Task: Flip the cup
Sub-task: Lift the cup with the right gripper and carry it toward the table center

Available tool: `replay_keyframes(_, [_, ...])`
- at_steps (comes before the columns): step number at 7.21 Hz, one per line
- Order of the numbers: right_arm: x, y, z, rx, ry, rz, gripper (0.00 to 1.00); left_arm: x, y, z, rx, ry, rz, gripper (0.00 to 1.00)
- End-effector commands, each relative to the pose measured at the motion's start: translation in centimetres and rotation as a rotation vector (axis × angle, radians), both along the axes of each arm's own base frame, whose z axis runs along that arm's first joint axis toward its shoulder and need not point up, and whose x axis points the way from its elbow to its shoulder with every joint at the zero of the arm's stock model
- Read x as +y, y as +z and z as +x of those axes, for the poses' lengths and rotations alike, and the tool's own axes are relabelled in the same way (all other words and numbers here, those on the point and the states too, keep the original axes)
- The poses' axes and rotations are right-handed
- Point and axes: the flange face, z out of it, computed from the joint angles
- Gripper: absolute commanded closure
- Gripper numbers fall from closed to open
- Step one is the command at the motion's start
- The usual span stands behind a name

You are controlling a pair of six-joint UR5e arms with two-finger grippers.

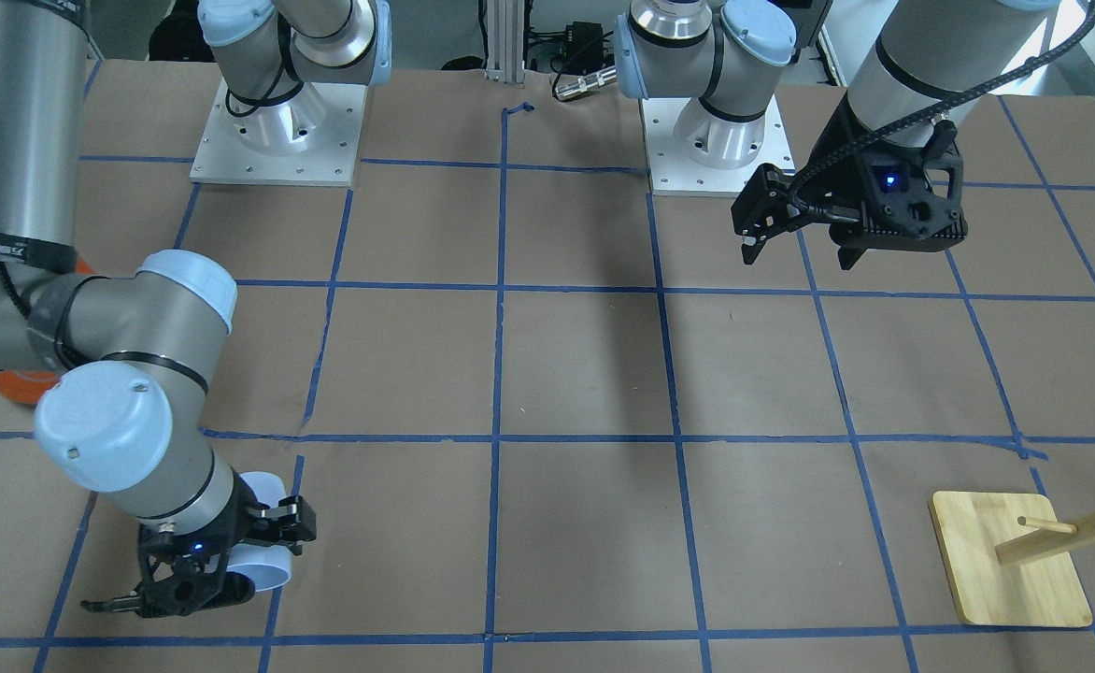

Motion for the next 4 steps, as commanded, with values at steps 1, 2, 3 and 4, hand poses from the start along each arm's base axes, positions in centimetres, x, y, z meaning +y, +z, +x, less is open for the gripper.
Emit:
replay_keyframes(1, [2.3,1.0,7.8,0.008,0.125,-0.010,1.00,-0.1,-0.1,0.0,0.000,-0.002,0.003,0.00])
replay_keyframes(2, [3.3,1.1,11.1,0.014,0.216,-0.024,1.00,-0.2,-0.1,0.0,0.000,0.000,0.003,0.00])
replay_keyframes(3, [4.1,1.2,13.2,0.019,0.300,-0.029,1.00,-0.2,0.1,0.2,0.001,0.009,0.000,0.00])
replay_keyframes(4, [4.8,1.2,15.1,0.034,0.493,-0.038,1.00,-0.3,0.0,0.2,0.003,0.006,0.000,0.00])
